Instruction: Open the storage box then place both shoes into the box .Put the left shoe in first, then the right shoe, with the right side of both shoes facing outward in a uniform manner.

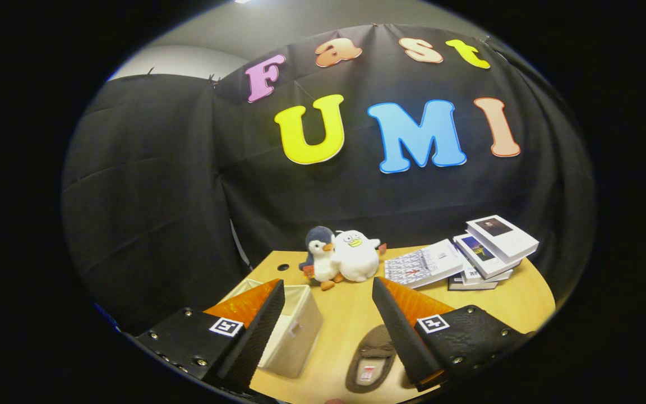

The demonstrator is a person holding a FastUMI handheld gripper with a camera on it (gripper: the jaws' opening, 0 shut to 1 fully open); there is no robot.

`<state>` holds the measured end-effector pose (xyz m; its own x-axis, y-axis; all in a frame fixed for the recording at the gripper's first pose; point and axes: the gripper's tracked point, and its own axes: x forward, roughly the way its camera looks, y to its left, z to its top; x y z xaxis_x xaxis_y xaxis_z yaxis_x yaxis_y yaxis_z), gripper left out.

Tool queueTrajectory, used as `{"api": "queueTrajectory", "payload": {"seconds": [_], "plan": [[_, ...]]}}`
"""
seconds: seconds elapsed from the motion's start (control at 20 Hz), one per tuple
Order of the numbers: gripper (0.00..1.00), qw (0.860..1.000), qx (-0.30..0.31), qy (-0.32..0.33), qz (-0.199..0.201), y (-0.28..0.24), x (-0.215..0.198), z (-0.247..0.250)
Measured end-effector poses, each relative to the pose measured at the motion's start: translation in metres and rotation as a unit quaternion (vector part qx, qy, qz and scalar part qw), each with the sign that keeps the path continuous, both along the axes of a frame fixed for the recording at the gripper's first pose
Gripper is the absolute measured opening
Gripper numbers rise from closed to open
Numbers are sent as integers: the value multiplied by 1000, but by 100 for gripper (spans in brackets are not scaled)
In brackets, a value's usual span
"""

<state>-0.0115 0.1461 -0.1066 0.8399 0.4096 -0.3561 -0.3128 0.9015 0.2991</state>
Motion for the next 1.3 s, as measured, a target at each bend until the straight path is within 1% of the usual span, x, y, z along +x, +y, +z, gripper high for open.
{"api": "queueTrajectory", "payload": {"seconds": [0.2,0.4,0.6,0.85,1.1,1.2,1.3], "plan": [[97,999,-16,24,-13,-28,4,-41],[97,998,-34,44,-19,-44,6,-88],[98,996,-51,79,-11,-46,2,-141],[98,988,-75,138,3,-44,-7,-202],[98,977,-100,184,32,-35,-23,-245],[98,973,-103,201,38,-32,-28,-259],[91,972,-98,210,37,-29,-26,-264]]}}
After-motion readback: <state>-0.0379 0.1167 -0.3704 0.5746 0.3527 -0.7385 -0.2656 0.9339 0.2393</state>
